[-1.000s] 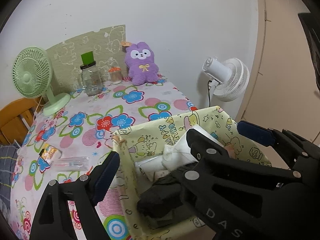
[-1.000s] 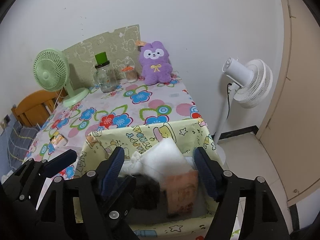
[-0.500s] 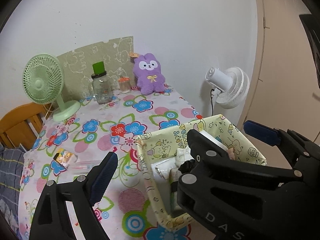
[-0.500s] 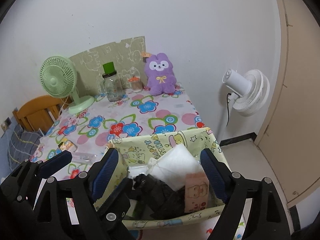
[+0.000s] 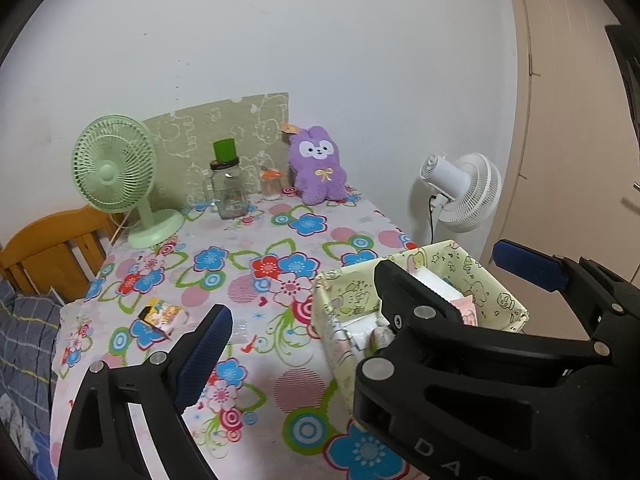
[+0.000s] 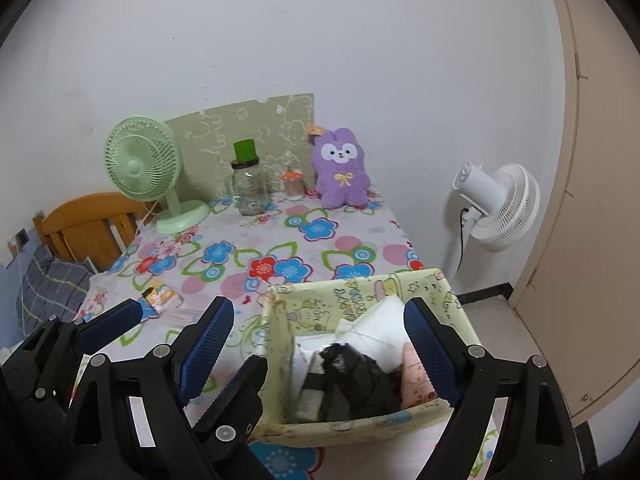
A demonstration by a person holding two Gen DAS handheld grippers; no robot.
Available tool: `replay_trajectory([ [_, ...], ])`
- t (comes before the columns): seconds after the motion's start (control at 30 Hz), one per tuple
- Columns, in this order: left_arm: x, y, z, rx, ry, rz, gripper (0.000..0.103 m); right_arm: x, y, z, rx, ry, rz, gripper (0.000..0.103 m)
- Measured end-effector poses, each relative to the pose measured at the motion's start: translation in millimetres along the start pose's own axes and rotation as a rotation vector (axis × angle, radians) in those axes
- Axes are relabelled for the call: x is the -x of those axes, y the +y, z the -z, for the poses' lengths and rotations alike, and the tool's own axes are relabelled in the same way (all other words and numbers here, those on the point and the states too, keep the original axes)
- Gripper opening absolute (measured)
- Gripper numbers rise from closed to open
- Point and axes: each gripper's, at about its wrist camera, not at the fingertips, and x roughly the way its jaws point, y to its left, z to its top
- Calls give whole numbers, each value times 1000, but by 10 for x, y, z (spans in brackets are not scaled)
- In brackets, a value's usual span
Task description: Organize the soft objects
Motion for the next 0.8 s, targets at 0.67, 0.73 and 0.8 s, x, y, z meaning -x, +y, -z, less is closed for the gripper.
replay_trajectory([
  [0.67, 266, 673, 171, 25, -30, -36, 99, 124, 765, 26, 50, -29, -25, 94],
  [0.73, 268, 734, 185, 21, -34, -42, 100, 117, 813, 35, 47, -30, -28, 95],
  [0.8, 271, 789, 203, 18, -37, -50, 101, 104, 861, 45, 41, -31, -33, 97],
])
